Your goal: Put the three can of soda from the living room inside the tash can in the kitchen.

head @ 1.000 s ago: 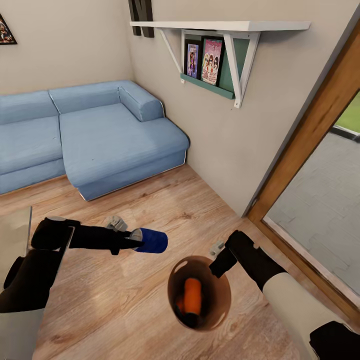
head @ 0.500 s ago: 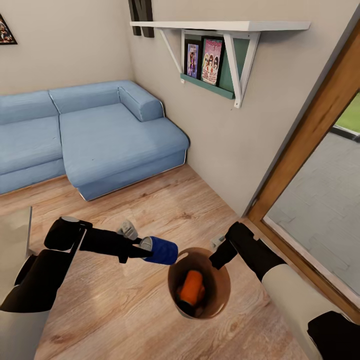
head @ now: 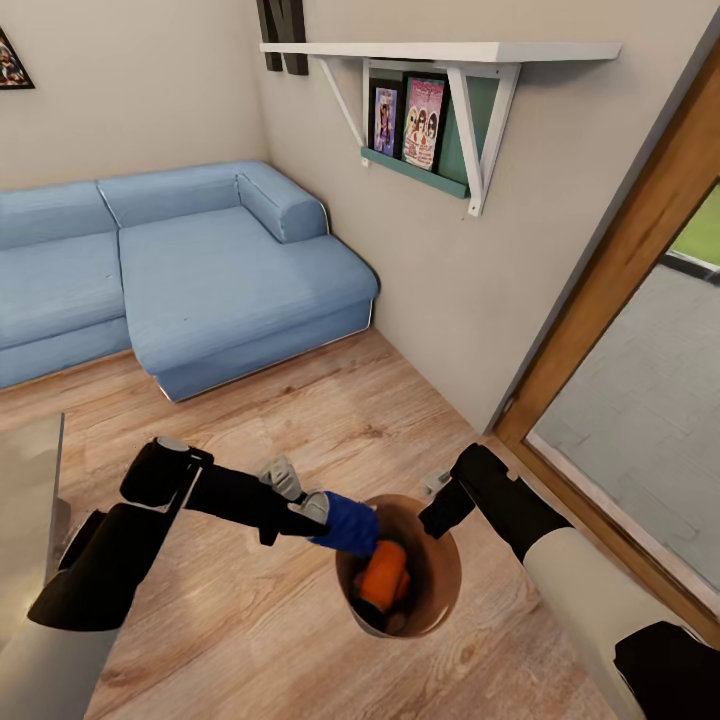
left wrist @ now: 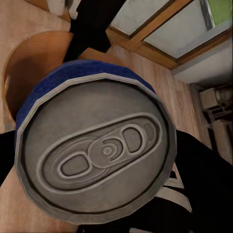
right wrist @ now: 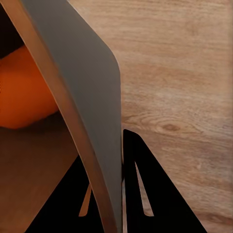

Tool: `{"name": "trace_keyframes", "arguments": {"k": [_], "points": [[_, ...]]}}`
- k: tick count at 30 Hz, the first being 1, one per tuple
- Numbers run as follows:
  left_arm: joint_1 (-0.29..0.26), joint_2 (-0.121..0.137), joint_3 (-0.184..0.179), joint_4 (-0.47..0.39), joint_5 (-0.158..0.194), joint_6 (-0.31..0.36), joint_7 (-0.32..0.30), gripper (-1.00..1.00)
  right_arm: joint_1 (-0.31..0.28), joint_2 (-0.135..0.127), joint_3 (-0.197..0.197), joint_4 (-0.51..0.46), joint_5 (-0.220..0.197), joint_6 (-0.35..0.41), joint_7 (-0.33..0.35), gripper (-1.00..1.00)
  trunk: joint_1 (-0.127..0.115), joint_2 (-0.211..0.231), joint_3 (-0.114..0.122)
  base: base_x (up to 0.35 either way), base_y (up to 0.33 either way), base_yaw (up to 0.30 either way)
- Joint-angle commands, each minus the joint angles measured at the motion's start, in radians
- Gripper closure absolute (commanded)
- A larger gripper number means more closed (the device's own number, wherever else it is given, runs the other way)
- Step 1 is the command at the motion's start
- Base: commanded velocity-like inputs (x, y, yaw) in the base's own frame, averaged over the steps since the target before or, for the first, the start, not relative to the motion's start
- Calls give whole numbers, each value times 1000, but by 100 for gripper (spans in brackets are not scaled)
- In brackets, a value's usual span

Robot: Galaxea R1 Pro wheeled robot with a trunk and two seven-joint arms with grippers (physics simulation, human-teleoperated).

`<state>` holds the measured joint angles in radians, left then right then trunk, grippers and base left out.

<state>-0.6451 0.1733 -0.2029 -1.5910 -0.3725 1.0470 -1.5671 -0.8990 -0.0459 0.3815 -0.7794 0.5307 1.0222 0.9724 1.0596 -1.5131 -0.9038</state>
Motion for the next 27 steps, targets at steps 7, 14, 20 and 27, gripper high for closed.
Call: {"name": "trace_keyframes", "arguments": {"k": [7,14,20,27], "points": [[1,-136,-34,9,-194,0,1,100,-1,12,1,-3,-20,25,5,100,0,0,0,0,0,0],[1,-187,-39,13,-285,0,2,100,-3,37,4,-10,-16,25,4,100,0,0,0,0,0,0],[3,-193,-98,27,-386,0,6,100,-4,47,5,-10,-16,25,3,100,0,0,0,0,0,0],[5,-223,-146,63,-459,0,11,100,-28,49,5,-11,-18,25,3,100,0,0,0,0,0,0]]}}
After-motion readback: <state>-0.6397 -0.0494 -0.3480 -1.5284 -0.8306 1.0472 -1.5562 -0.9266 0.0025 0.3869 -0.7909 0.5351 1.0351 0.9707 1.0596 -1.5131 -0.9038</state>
